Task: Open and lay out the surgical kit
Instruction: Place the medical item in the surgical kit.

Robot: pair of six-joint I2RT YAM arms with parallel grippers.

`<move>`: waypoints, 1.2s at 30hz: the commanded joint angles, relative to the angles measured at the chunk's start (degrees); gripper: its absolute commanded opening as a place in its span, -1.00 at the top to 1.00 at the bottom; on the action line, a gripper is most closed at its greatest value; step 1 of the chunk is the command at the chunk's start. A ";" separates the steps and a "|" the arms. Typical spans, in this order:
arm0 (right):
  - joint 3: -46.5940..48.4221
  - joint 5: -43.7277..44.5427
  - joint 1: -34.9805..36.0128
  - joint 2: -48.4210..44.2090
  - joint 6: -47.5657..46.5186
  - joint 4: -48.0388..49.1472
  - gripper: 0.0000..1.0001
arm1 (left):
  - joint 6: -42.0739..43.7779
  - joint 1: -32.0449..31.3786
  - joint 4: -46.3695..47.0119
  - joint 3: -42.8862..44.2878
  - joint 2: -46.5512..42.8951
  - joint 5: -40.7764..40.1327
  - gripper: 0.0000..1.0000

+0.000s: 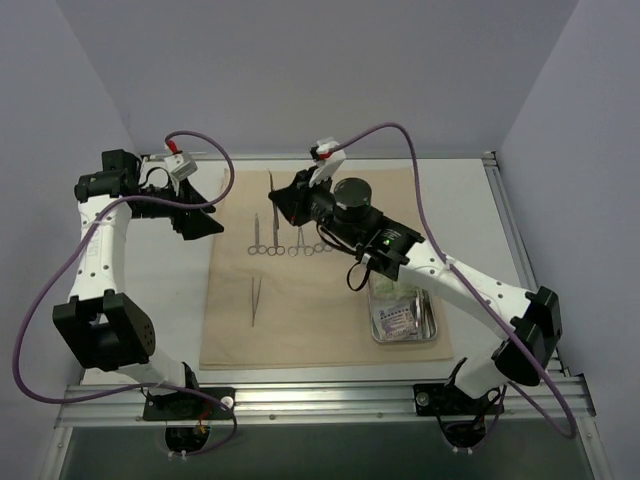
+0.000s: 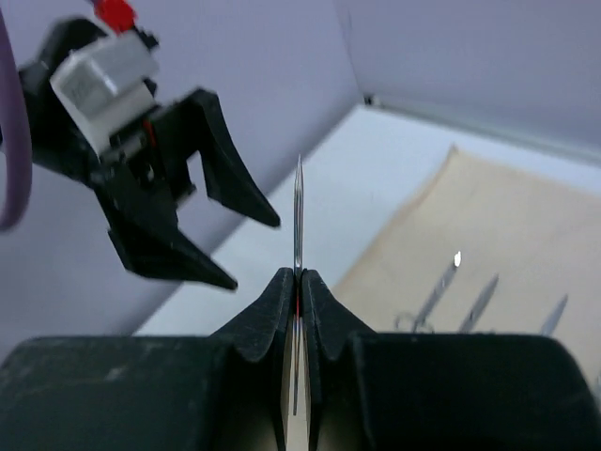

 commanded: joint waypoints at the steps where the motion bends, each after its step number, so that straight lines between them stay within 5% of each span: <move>1: -2.39 -8.46 -1.03 -0.89 -7.36 17.02 1.00 | 15.86 -2.86 -23.46 5.95 -4.97 12.66 -0.62; 7: -2.57 -14.71 -0.76 1.48 -5.52 28.64 1.00 | 4.22 -7.45 -16.72 9.82 -8.23 16.18 -0.71; 14: -3.44 -15.68 0.20 3.06 -3.14 34.19 1.00 | -22.63 -12.52 6.15 7.73 -9.20 6.63 -0.36; 30: -5.73 -15.68 -0.76 2.27 0.11 37.89 1.00 | -23.08 -13.69 6.43 7.63 -8.67 11.26 0.27; 33: -5.99 -15.68 -1.29 2.27 0.72 37.80 1.00 | -22.03 -13.69 5.37 8.16 -8.67 12.23 0.47; 36: -6.70 -15.94 -1.99 1.84 1.60 38.59 1.00 | -22.29 -13.69 5.28 8.25 -8.49 11.36 0.92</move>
